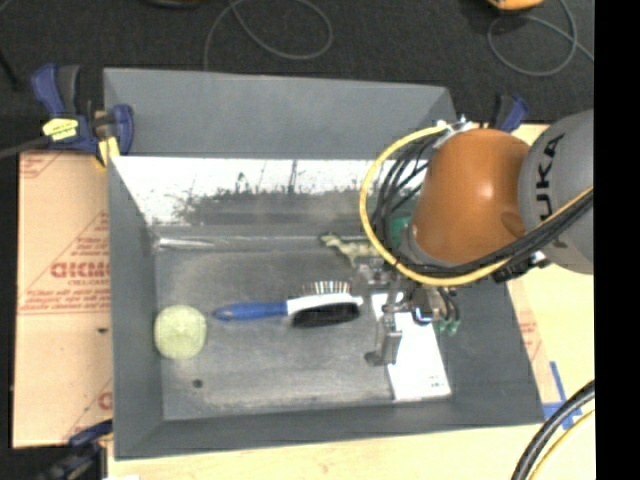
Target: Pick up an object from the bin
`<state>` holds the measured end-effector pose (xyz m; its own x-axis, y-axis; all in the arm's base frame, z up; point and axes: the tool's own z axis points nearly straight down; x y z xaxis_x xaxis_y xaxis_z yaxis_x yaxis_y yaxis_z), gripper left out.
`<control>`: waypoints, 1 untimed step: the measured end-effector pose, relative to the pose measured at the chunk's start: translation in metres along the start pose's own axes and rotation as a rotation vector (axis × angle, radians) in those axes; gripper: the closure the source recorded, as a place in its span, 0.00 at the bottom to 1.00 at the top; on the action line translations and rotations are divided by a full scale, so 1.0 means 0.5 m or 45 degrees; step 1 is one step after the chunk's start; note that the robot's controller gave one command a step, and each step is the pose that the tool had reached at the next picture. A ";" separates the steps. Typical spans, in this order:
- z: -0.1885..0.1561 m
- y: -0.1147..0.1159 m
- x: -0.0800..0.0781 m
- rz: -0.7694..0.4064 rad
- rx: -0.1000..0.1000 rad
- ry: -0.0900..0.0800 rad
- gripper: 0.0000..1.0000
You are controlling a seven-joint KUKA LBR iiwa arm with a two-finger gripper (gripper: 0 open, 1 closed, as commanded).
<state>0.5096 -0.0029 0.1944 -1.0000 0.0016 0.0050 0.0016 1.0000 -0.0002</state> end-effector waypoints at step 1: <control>-0.008 0.000 -0.003 0.000 0.000 -0.010 0.00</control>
Offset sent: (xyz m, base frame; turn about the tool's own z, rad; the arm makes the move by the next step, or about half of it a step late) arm 0.0721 0.0369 -0.1244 -0.0622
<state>0.5113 -0.0030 0.1984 -1.0000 0.0017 -0.0032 0.0017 1.0000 -0.0002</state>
